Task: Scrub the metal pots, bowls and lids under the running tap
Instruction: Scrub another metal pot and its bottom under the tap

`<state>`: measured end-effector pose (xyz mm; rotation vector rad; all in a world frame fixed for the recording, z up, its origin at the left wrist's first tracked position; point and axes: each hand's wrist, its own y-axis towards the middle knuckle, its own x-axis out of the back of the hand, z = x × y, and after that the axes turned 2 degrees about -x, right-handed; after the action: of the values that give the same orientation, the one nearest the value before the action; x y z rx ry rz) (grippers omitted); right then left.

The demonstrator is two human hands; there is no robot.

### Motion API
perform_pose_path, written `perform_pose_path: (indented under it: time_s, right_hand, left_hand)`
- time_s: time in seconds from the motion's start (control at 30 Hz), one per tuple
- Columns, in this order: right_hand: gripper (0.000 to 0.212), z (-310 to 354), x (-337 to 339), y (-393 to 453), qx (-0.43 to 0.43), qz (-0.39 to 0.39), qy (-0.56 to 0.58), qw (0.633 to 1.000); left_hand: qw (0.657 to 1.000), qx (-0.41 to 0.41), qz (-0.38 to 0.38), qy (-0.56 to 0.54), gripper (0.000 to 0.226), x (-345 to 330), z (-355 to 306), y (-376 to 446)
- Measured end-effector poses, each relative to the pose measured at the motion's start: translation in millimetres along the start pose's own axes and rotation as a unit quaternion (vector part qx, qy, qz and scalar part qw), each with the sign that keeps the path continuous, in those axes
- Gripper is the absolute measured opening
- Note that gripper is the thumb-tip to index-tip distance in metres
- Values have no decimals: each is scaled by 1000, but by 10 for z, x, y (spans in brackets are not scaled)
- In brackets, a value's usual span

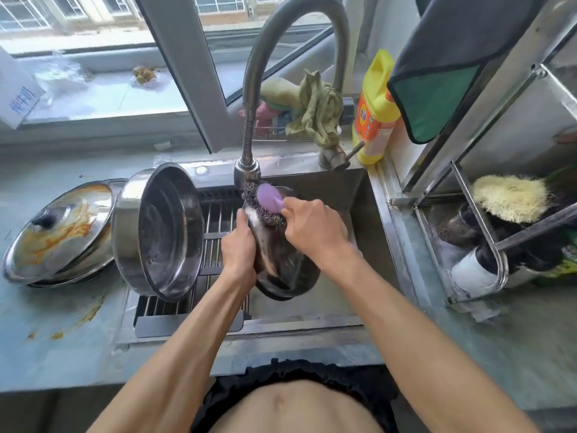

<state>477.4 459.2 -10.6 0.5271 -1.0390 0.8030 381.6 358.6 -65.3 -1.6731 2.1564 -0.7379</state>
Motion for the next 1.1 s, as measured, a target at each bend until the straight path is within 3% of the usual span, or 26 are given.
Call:
perform_pose_path:
  time_s: [0.27,0.4,0.53,0.73,0.8,0.93,1.1]
  right_hand:
    - [22,-257,-127,367,-77,78,23,994]
    - [25,-182,-219,308,-23,105,-7,994]
    - [26,3,-325,335,18,128,-10,992]
    - [28,-176,-365,669,-69,219,84,970]
    - [43,-175,-300,818,-81,252,119,957]
    - [64,13,-88,1075,2,308,119,944]
    - [70,104,13,1183,40,296,172,939]
  left_hand:
    - [994,56,48,-77,42,335,11,134]
    - [991,89,39,-93,50,404,-56,340]
    - [993,88,42,-66,42,284,-102,443]
    - [992,120,10,-42,42,415,-55,612]
    - [992,119,6,-45,45,473,-91,658]
    - [993,106,-2,-51,40,501,-239,689]
    - [993,106,18,-56,42,531,-322,666]
